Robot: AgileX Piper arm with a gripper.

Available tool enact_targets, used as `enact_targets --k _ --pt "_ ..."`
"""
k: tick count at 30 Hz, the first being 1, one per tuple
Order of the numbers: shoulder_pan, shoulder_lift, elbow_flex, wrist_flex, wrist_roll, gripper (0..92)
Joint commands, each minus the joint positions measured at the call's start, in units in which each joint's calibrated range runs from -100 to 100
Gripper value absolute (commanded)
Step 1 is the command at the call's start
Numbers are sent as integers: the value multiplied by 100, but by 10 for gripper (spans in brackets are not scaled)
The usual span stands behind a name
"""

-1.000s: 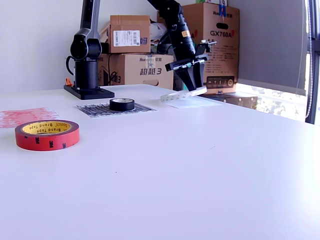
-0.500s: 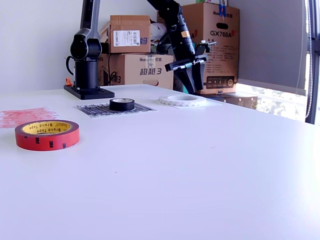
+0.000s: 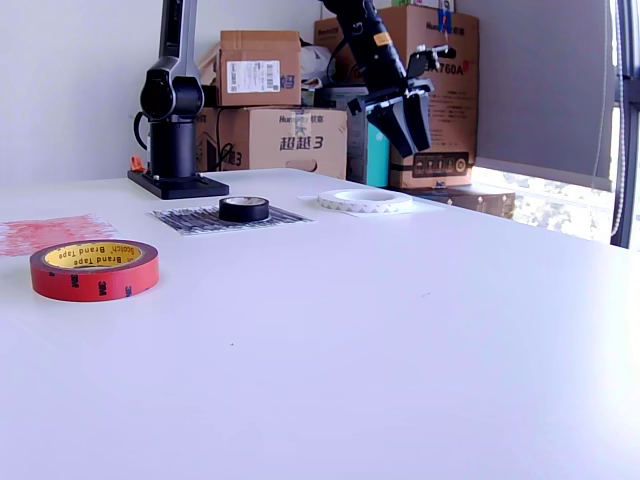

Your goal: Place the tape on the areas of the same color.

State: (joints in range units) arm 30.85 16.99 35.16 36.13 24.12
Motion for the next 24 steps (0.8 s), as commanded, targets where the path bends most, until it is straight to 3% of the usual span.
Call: enact_targets --k 1,7,14,24 --pt "-1071 -221 -1013 549 -872 411" --pt "-2579 -203 -1295 676 -1527 411" --pt "-4118 22 -1322 651 -1617 410" --pt "-5609 508 -2013 710 -1626 410"
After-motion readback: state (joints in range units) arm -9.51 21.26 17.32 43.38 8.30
